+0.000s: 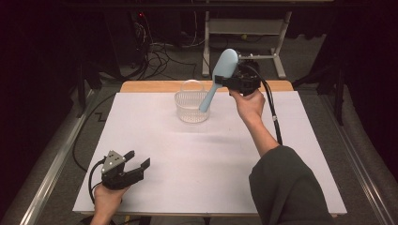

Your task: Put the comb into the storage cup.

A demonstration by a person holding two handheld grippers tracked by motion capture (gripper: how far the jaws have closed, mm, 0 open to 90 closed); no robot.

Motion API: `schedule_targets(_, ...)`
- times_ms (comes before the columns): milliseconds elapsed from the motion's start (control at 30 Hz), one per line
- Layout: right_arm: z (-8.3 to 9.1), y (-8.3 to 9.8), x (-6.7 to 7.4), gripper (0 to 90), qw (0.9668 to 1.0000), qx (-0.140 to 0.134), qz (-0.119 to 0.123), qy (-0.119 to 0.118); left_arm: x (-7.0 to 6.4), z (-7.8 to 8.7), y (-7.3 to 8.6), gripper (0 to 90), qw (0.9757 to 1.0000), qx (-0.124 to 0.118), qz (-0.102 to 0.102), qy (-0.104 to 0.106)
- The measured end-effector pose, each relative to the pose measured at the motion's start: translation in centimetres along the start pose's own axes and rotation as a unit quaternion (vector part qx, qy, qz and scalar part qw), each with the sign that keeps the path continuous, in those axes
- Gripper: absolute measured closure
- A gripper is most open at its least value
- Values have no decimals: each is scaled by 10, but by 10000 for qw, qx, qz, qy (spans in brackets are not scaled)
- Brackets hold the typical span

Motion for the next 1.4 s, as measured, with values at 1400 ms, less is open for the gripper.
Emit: schedule_targets(1400,-49,-6,-8,554,9986,99,67,519,-3,1,0,311,10000,-16,7,86)
Point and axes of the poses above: each handheld gripper's, and its own axes: z roughly backward along the jaws, y roughly out of its underside, x roughly to its left, the point moved 8 cm from there along -z, roughly forward along the jaws, and after that the axes turned 10 degrees about z, right-handed, at the moved point
